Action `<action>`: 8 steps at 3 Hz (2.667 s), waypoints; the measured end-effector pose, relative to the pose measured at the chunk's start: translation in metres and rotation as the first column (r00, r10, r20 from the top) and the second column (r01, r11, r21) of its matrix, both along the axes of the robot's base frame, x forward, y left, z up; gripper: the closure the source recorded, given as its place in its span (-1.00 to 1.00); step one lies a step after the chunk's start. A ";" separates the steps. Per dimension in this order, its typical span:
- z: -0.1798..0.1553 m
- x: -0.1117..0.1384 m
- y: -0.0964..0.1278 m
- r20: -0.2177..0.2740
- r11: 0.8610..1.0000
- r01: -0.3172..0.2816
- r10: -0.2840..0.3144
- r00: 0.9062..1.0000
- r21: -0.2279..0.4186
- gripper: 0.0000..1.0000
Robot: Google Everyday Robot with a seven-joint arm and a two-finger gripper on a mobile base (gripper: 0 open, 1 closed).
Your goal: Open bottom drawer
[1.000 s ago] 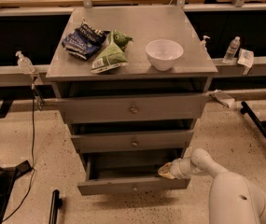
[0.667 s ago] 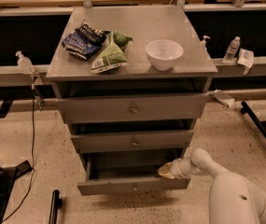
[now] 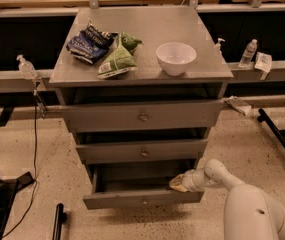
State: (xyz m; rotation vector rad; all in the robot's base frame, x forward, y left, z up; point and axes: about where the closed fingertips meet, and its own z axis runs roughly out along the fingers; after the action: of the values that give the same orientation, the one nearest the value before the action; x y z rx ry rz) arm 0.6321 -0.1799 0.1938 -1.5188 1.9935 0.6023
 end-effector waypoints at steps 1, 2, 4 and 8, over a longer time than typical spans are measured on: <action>0.000 0.000 0.000 0.000 1.000 0.000 0.000 1.000 0.000 1.00; 0.000 0.000 0.000 0.000 1.000 0.000 0.000 1.000 0.000 0.94; 0.000 0.000 0.000 0.000 1.000 0.000 0.000 1.000 0.000 -0.15; 0.000 0.000 0.008 0.005 1.000 -0.025 0.025 1.000 -0.009 -0.51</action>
Offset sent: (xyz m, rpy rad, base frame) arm 0.0485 -0.0118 -0.0465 -0.2117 0.0543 0.1664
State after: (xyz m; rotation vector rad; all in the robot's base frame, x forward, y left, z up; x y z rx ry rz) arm 0.6320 -0.1723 0.1938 -1.5506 1.9785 0.5998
